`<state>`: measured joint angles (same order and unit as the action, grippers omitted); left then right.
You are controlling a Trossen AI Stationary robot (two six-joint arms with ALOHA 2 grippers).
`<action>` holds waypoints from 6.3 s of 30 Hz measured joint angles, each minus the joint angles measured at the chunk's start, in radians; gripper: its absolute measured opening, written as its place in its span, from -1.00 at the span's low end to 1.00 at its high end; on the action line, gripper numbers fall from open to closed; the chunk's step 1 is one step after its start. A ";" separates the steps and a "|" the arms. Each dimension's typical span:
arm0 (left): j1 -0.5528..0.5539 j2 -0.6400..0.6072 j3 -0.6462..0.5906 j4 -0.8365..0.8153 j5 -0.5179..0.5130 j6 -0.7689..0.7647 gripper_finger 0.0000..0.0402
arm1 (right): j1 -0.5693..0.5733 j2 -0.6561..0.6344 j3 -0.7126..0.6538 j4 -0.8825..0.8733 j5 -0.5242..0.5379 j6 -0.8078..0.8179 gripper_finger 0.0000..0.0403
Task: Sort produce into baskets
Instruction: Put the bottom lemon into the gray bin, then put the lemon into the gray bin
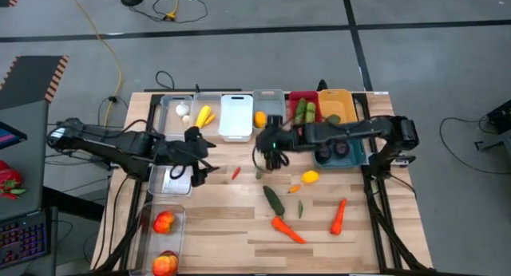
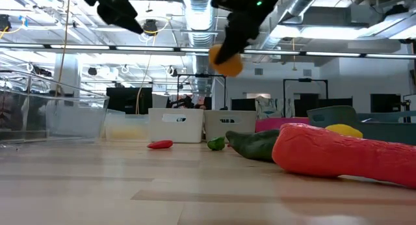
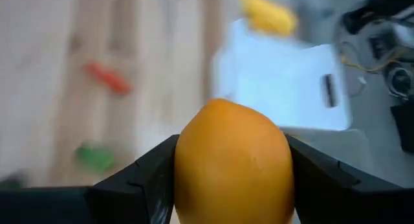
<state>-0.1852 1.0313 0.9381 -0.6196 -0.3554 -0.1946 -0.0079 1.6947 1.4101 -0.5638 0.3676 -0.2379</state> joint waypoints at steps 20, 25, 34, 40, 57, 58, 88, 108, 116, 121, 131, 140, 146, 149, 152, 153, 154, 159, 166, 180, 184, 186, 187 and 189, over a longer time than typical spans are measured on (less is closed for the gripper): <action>-0.005 -0.094 -0.300 0.478 0.034 -0.001 0.74 | -0.328 0.046 -0.010 0.140 -0.006 0.135 0.42; -0.006 -0.095 -0.315 0.502 0.036 -0.009 0.74 | -0.349 0.045 -0.010 0.140 -0.007 0.144 0.42; -0.006 -0.094 -0.321 0.504 0.036 -0.006 0.74 | -0.355 0.045 -0.010 0.146 -0.039 0.142 0.42; -0.006 -0.094 -0.321 0.504 0.036 0.007 0.74 | -0.355 0.045 -0.010 0.147 -0.059 0.140 0.42; -0.006 -0.094 -0.321 0.504 0.035 0.007 0.74 | -0.354 0.045 -0.010 0.147 -0.110 0.143 0.42; -0.006 -0.094 -0.321 0.504 0.035 0.007 0.74 | -0.354 0.045 -0.009 0.147 -0.114 0.142 0.42; -0.006 -0.094 -0.321 0.504 0.035 -0.003 0.74 | -0.271 -0.106 -0.009 -0.152 -0.212 0.049 0.93; -0.006 -0.094 -0.321 0.504 0.029 -0.036 0.74 | 0.040 -0.168 -0.056 -0.650 -0.308 0.265 0.93; -0.006 -0.094 -0.321 0.505 0.030 -0.038 0.74 | 0.119 -0.121 -0.149 -0.629 -0.313 0.265 0.93; -0.006 -0.094 -0.321 0.506 0.030 -0.038 0.74 | 0.140 -0.052 -0.161 -0.598 -0.311 0.260 0.93; -0.006 -0.094 -0.321 0.505 0.030 -0.038 0.74 | 0.157 0.116 -0.161 -0.604 -0.295 0.204 0.93; -0.006 -0.094 -0.321 0.505 0.030 -0.038 0.74 | 0.156 0.208 -0.161 -0.632 -0.235 0.204 0.89; -0.006 -0.094 -0.321 0.505 0.031 -0.034 0.74 | 0.156 0.247 -0.161 -0.664 -0.235 0.211 0.68; -0.006 -0.094 -0.321 0.504 0.031 -0.034 0.74 | 0.156 0.254 -0.161 -0.658 -0.235 0.211 0.52; -0.006 -0.094 -0.321 0.504 0.031 -0.034 0.74 | 0.156 0.255 -0.161 -0.659 -0.235 0.211 0.37; -0.006 -0.094 -0.321 0.504 0.031 -0.034 0.74 | 0.156 0.255 -0.161 -0.660 -0.235 0.211 0.32; -0.006 -0.094 -0.321 0.504 0.030 -0.034 0.74 | 0.156 0.255 -0.161 -0.661 -0.235 0.211 0.27; -0.006 -0.094 -0.321 0.504 0.030 -0.034 0.74 | 0.156 0.255 -0.138 -0.688 -0.235 0.211 0.06; -0.006 -0.094 -0.321 0.505 0.029 -0.034 0.74 | 0.149 0.255 0.000 -0.730 -0.235 0.179 0.14; -0.006 -0.094 -0.321 0.505 0.028 -0.034 0.74 | 0.014 0.254 0.307 -0.658 0.056 -0.024 0.17; -0.006 -0.094 -0.321 0.505 0.028 -0.034 0.74 | -0.059 0.254 0.320 -0.543 0.065 -0.063 0.17; -0.006 -0.094 -0.321 0.504 0.028 -0.034 0.74 | -0.096 0.254 0.320 -0.485 0.064 -0.061 0.17; -0.006 -0.094 -0.321 0.504 0.028 -0.034 0.74 | -0.115 0.254 0.320 -0.462 0.065 -0.062 0.17; -0.006 -0.094 -0.321 0.505 0.028 -0.034 0.74 | -0.150 0.254 0.320 -0.425 0.065 -0.060 0.17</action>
<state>-0.1910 0.9375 0.6174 -0.1151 -0.3279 -0.2283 -0.1583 1.9491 1.7306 -0.9886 0.4321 -0.2976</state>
